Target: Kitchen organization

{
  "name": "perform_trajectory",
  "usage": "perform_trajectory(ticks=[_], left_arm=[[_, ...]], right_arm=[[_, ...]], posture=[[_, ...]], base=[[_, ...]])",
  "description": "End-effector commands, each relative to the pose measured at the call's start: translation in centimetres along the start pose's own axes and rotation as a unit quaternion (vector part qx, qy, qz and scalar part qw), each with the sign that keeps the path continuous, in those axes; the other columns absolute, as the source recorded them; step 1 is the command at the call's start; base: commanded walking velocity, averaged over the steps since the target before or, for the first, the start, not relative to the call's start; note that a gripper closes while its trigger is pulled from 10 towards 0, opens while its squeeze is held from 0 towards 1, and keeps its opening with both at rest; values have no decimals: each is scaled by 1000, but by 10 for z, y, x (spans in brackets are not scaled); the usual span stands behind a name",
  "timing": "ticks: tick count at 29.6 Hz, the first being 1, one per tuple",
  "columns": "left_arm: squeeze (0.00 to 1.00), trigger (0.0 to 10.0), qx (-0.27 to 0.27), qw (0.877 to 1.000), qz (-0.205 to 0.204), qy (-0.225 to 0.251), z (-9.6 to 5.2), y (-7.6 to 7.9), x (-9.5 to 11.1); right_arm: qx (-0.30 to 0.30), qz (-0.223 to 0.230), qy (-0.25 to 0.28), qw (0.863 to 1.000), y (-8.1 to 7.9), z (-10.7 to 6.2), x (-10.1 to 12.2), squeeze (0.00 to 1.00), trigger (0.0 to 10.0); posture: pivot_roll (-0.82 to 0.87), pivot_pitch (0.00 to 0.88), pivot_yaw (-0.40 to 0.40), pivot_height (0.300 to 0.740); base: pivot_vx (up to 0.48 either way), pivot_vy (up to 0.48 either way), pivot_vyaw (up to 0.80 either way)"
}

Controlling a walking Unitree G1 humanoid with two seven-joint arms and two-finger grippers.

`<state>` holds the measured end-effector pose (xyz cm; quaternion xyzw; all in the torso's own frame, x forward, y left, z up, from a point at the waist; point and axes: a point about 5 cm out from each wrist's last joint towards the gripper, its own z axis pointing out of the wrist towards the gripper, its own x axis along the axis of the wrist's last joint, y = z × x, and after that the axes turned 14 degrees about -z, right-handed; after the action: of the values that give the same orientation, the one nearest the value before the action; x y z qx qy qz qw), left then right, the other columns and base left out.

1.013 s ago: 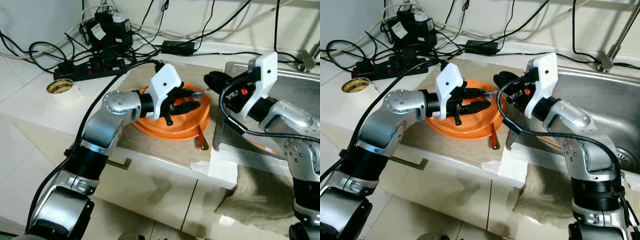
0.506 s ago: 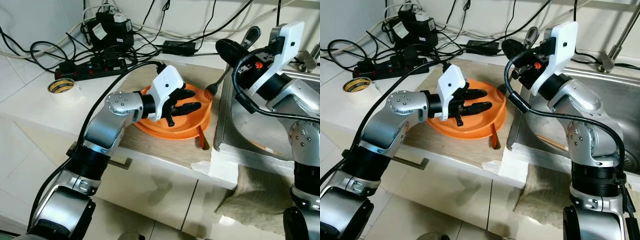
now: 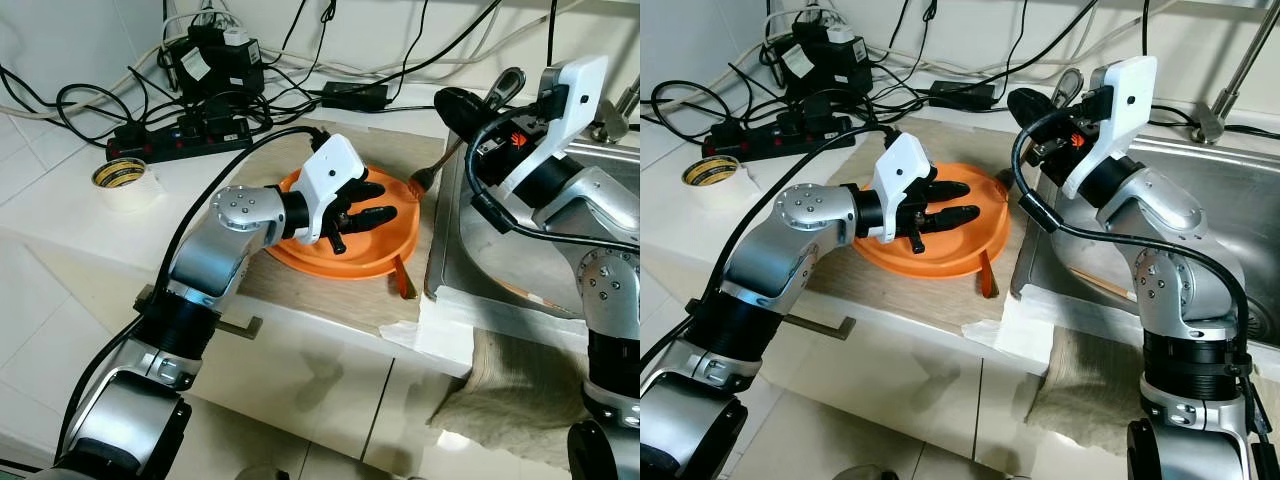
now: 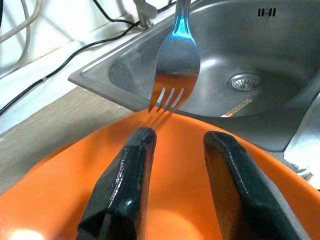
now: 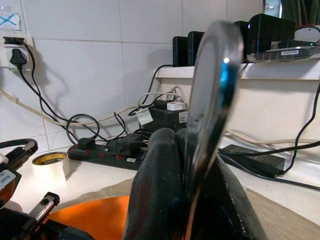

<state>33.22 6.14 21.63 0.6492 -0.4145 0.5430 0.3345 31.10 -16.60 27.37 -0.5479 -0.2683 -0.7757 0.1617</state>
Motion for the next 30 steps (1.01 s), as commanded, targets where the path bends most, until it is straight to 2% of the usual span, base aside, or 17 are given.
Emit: perform_trajectory(ticks=[1,6,9,11,15,17,20,25,26,27,30], left_arm=[[0,10000,6,1000,13,-2,1,-2,5],[0,10000,14,1000,4,-1,1,-4,3],[0,10000,49,997,-38,41,-3,-12,9],[0,10000,112,986,-68,105,-16,-29,23],[0,10000,148,977,-77,133,-29,-37,28],[0,10000,173,972,-80,137,-40,-39,24],[0,10000,186,969,-92,133,-47,-38,15],[0,10000,210,961,-117,136,-56,-35,5],[0,10000,230,954,-129,145,-61,-36,2],[0,10000,236,952,-131,147,-62,-36,1],[0,10000,241,950,-131,147,-63,-37,-1]], right_arm=[[3,0,12,1000,0,3,5,0,0],[9,-2,20,1000,-1,6,9,0,0],[8,-5,26,1000,-1,8,13,0,0],[6,-7,28,1000,1,9,14,0,0],[6,-9,29,1000,1,10,14,0,0],[4,-12,32,999,3,12,15,0,0],[0,-15,38,999,5,13,17,0,0],[-4,-21,44,999,7,15,20,0,0],[-9,-25,47,999,10,16,22,0,0],[-12,-26,50,998,12,17,23,0,0],[-22,-28,53,998,16,18,25,0,0]], posture=[[-27,0,43,740],[-26,0,39,740],[-28,0,39,740],[-22,0,33,740],[-14,0,30,740],[-13,0,30,740],[0,0,29,740],[5,0,29,740],[11,0,25,740],[13,0,24,740],[15,0,22,740]], base=[[0,0,0],[0,0,0],[0,0,0],[0,0,0],[0,0,0],[0,0,0],[0,0,0],[0,0,0],[0,0,0],[0,0,0],[0,0,0]])
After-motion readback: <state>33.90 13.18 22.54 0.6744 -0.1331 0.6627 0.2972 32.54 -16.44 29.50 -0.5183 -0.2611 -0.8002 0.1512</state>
